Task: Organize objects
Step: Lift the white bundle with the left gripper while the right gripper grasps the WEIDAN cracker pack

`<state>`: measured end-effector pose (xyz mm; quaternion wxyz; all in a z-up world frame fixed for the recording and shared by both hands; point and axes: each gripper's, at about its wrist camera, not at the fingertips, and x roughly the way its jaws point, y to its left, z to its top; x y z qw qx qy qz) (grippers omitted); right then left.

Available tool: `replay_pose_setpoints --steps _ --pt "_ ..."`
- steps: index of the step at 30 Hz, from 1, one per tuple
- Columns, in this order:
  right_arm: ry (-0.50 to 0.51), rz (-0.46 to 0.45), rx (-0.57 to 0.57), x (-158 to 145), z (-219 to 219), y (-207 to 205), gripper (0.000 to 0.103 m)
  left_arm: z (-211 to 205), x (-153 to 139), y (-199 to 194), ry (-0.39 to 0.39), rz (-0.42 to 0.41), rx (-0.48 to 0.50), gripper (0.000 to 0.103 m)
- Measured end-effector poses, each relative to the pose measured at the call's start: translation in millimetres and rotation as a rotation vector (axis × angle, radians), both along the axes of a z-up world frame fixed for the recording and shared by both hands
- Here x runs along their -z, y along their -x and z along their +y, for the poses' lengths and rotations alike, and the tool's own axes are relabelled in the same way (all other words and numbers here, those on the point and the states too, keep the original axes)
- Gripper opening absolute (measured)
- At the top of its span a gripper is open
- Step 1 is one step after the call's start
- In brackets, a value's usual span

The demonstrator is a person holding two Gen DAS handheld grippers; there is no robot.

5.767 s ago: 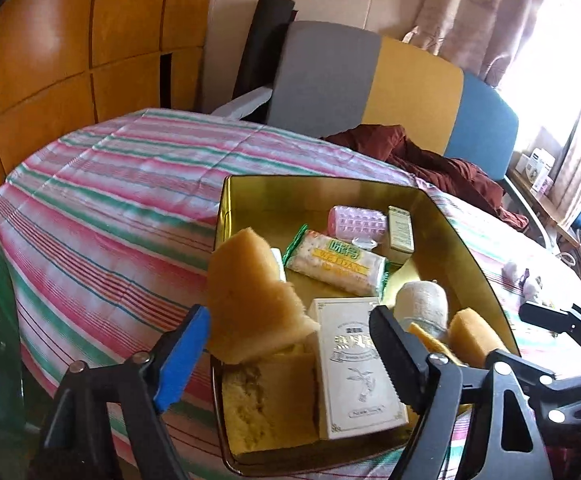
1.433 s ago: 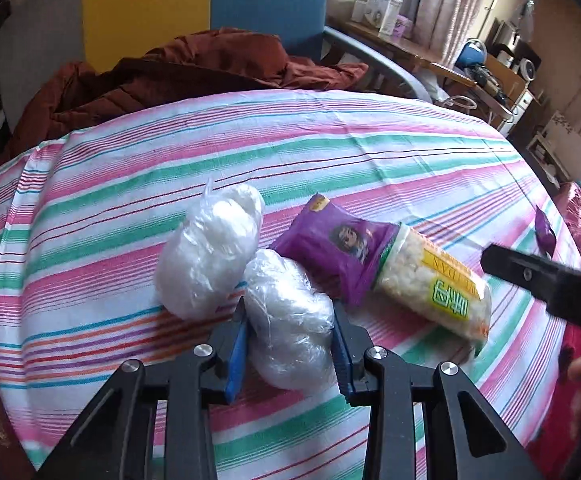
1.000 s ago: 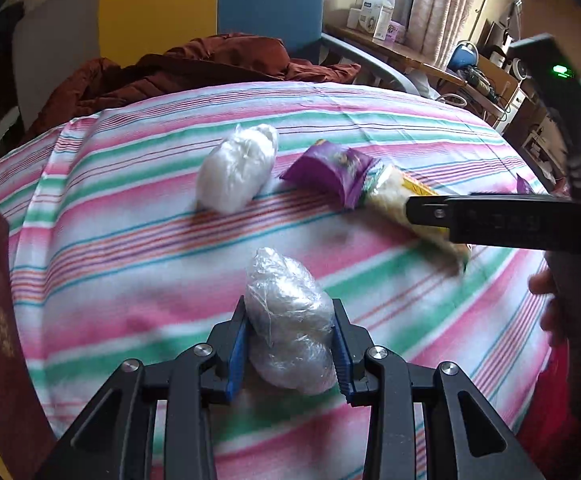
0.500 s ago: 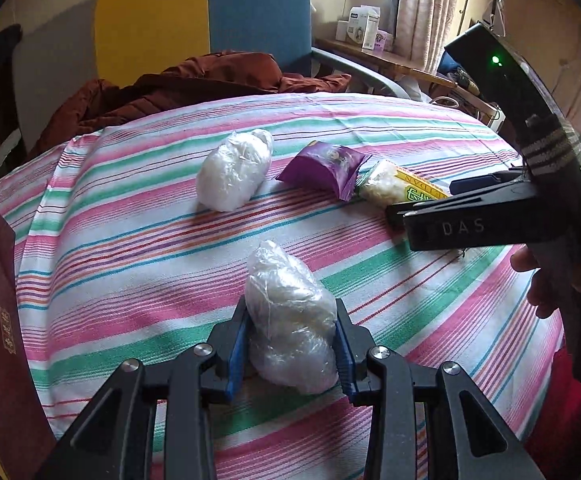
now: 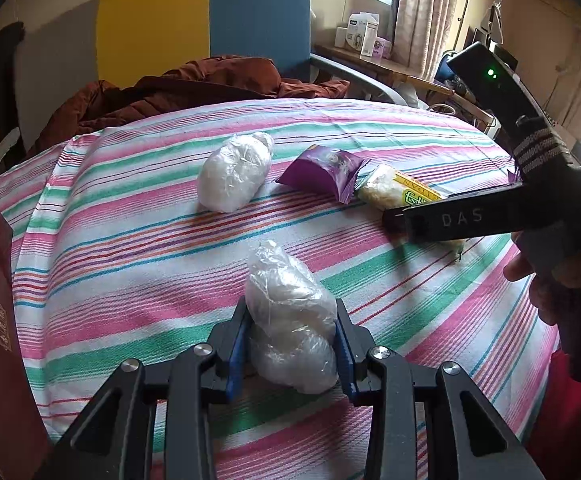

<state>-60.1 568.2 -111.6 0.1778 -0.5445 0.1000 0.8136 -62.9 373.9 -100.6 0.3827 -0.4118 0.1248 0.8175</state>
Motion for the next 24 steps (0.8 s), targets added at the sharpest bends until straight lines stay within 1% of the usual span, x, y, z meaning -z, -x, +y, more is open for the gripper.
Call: replay_pose_setpoints --steps 2,4,8,10,12,15,18,24 --pt "-0.015 -0.006 0.014 1 1 1 0.097 1 0 1 0.001 0.001 0.000 0.039" --pt "-0.016 -0.008 0.015 2 3 1 0.098 0 0 0 0.001 0.001 0.000 0.039" --pt "-0.058 -0.008 -0.008 1 -2 1 0.098 1 0 1 -0.002 -0.001 0.000 0.039" --pt "-0.052 -0.005 -0.020 0 -3 2 0.094 1 -1 0 -0.003 -0.002 0.000 0.039" --pt "-0.029 0.003 -0.035 -2 -5 4 0.082 1 -1 0 -0.003 -0.001 0.000 0.039" --pt "-0.017 0.009 -0.067 -5 -16 6 0.069 1 0 1 -0.003 -0.001 0.000 0.039" --pt "-0.011 0.009 -0.085 -7 -22 7 0.061 1 0 1 -0.003 -0.001 0.000 0.039" --pt "0.038 0.008 -0.072 -7 -14 4 0.062 3 -2 -1 0.002 0.006 -0.001 0.039"
